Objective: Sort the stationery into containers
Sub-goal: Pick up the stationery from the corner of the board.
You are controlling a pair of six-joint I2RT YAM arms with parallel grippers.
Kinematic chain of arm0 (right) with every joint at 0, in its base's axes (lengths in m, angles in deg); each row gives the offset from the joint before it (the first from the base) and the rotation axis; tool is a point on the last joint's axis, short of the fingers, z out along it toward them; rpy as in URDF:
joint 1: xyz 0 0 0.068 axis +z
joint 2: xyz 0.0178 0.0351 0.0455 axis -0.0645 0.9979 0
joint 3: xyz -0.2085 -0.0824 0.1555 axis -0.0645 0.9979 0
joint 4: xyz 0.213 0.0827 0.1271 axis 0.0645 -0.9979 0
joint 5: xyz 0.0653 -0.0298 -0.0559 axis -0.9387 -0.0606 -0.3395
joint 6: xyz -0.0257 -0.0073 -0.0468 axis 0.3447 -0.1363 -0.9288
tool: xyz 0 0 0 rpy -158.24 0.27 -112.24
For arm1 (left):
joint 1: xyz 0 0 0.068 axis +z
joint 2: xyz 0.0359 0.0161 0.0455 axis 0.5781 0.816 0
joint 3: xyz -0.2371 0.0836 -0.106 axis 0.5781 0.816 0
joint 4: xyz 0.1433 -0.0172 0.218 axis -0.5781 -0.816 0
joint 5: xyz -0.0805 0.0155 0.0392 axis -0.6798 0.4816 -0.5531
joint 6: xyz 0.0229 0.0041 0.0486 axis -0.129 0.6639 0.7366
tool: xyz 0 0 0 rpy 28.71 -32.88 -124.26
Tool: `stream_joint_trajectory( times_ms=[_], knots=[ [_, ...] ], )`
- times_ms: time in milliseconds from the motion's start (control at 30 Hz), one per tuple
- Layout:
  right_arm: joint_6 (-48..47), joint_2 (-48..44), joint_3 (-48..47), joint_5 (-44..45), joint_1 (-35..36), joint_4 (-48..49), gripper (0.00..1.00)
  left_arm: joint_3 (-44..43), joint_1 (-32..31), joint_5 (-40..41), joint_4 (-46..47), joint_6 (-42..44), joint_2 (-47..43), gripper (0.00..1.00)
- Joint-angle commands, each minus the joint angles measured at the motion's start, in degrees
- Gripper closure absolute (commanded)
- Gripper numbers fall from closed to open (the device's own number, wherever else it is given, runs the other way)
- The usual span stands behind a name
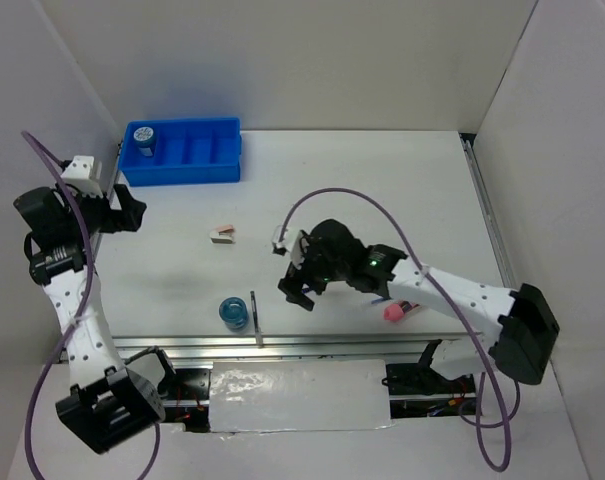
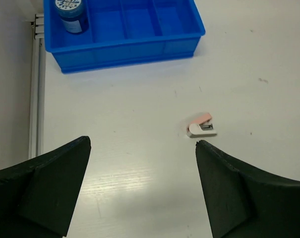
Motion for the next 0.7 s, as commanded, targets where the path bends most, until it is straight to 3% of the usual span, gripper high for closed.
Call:
stream_joint_trajectory(
  times_ms=[0, 333, 667],
  knots=[
    [1.2, 8.4, -5.6, 2.9, 3.1, 5.3, 0.0, 1.0, 0.6, -4.3, -6.1, 3.3, -5.7, 0.01],
    [4.7, 22.8, -16.3, 4.1, 11.4, 8.8, 0.0, 4.7, 0.4, -9.3, -4.5, -1.9, -5.8, 0.01],
    [5.1, 31.8, -18.5, 4.5, 15.7, 12.6, 0.0, 5.0, 0.4, -8.9, -5.0, -0.1, -5.2, 0.01]
  ],
)
